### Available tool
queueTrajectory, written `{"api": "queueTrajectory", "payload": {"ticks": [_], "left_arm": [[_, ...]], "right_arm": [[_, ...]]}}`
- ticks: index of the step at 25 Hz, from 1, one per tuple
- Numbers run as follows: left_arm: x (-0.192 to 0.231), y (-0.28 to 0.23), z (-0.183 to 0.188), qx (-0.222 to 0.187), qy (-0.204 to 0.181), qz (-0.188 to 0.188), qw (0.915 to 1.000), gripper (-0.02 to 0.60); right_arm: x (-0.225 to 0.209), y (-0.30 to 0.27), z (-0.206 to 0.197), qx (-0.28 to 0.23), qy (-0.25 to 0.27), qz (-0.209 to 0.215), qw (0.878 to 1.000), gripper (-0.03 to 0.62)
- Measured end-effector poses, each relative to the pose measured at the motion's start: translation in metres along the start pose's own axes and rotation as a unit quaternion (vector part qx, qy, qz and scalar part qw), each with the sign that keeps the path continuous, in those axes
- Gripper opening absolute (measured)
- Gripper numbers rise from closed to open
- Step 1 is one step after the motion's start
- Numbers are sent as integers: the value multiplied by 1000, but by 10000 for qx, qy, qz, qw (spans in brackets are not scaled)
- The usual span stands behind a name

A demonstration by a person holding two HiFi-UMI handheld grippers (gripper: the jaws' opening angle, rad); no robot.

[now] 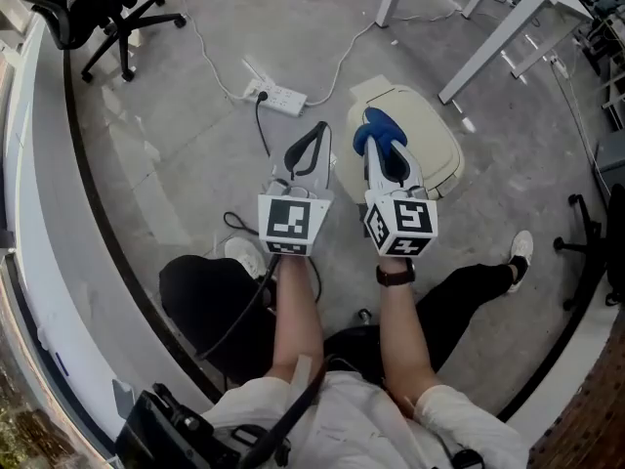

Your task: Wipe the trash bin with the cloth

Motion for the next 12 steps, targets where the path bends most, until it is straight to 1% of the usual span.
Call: {"api": "queueTrajectory", "payload": {"ticks": [4, 7, 10, 12], "left_arm": [[40, 7, -18, -1, 49, 315, 9995, 0], [60, 17, -27, -49, 67, 469, 9989, 0], [68, 26, -40, -100, 154, 452, 9988, 0], [71, 29, -54, -28, 201, 405, 9990, 0]], "right_arm": [[19, -47, -38, 412, 262, -249, 9985, 38], [34, -71, -71, 569, 597, -357, 9960, 38], [53, -88, -107, 752, 1083, -338, 9907, 38], [57, -97, -141, 1068, 1225, -470, 9856, 38]]}}
Point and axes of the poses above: the fingertips, and each gripper's own axes: y backward along the fingers, x to its left, z out of its top, the point moved 2 cm from there along y, backward along the fingers, and after that the axes turned 7 degrees about y, right-handed, at the moved point
